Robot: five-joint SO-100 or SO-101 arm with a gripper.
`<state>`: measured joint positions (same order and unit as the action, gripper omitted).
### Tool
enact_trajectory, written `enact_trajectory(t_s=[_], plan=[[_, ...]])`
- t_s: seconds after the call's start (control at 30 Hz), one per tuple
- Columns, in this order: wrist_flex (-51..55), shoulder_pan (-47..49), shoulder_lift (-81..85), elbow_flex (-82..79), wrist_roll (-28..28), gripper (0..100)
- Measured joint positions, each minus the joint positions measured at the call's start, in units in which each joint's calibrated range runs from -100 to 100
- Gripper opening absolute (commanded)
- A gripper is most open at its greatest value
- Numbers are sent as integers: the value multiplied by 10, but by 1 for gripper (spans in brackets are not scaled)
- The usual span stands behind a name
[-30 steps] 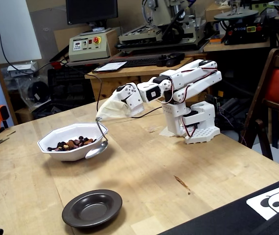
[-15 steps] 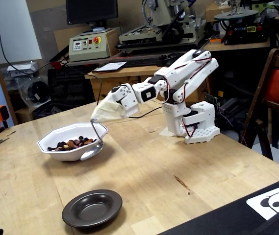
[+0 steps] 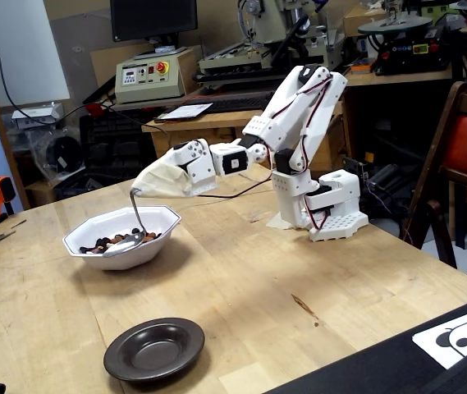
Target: Use spoon to transfer food from the white bowl to brown plate
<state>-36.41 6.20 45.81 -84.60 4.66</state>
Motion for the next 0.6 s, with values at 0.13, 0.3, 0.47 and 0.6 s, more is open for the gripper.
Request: enact_trajectory(t_s=[0.13,0.3,0.47,0.6], plan=[[-92,0,-51,-23,0,3],[-183,0,-121,-26,0,3],[-234,-1,-204,-25,-11,3],[-250,-1,-251,-10,-44,3]])
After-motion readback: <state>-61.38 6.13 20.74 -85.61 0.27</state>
